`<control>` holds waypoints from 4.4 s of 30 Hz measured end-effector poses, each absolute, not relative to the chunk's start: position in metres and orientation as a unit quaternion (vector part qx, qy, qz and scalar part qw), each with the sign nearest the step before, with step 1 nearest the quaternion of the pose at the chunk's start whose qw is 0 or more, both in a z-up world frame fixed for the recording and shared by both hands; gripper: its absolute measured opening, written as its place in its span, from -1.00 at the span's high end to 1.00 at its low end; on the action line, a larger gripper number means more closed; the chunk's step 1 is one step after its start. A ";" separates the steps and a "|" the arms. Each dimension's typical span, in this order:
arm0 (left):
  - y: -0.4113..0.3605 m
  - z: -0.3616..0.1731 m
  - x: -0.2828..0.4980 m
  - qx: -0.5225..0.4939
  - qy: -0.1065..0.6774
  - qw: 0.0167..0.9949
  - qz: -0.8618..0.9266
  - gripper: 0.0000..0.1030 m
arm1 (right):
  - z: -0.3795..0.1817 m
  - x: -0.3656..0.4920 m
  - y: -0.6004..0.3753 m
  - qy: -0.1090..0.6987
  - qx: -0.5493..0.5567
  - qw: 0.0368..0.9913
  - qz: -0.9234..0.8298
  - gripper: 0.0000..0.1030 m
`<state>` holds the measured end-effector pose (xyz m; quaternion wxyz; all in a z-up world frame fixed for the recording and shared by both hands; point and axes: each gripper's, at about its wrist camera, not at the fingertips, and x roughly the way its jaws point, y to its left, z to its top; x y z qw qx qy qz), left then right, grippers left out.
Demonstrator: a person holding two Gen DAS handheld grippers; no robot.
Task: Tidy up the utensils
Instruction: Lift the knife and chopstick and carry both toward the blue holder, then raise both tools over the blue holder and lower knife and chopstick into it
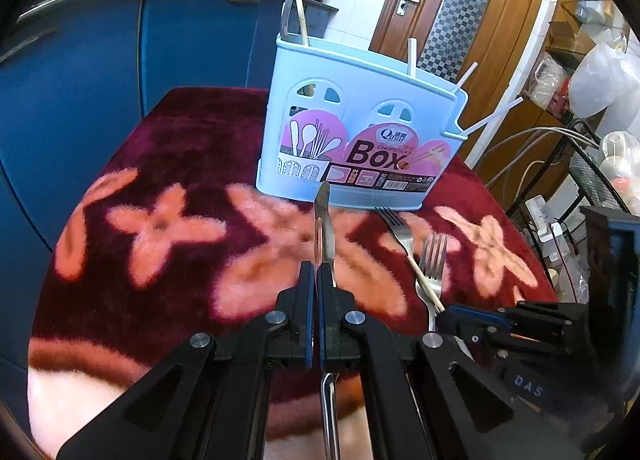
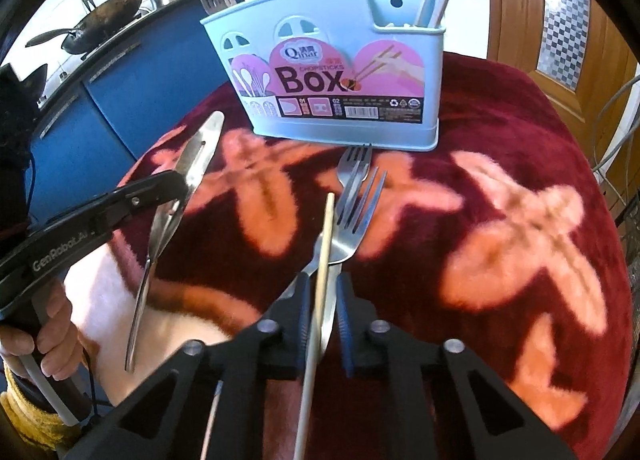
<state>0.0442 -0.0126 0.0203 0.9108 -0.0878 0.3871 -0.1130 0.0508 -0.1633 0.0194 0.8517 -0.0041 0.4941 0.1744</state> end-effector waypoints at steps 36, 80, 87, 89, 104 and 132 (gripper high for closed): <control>-0.006 0.077 0.042 -0.068 0.332 0.932 -0.124 1.00 | 0.096 0.022 -0.191 0.321 0.096 0.923 0.187 0.88; -0.023 0.063 0.064 -0.043 0.364 0.916 -0.162 1.00 | 0.090 0.023 -0.195 0.315 0.103 0.923 0.198 0.88; -0.019 0.118 0.055 -0.058 0.268 0.951 -0.146 1.00 | 0.106 0.024 -0.198 0.290 0.110 0.930 0.197 0.88; -0.017 0.127 0.058 -0.062 0.258 0.954 -0.141 1.00 | 0.110 0.025 -0.199 0.282 0.109 0.933 0.197 0.88; 0.008 0.210 0.069 -0.087 0.185 0.971 -0.123 1.00 | 0.126 0.039 -0.200 0.254 0.105 0.942 0.194 0.88; -0.015 0.193 0.140 -0.037 0.152 0.985 -0.073 1.00 | 0.136 0.083 -0.204 0.221 0.087 0.957 0.168 0.88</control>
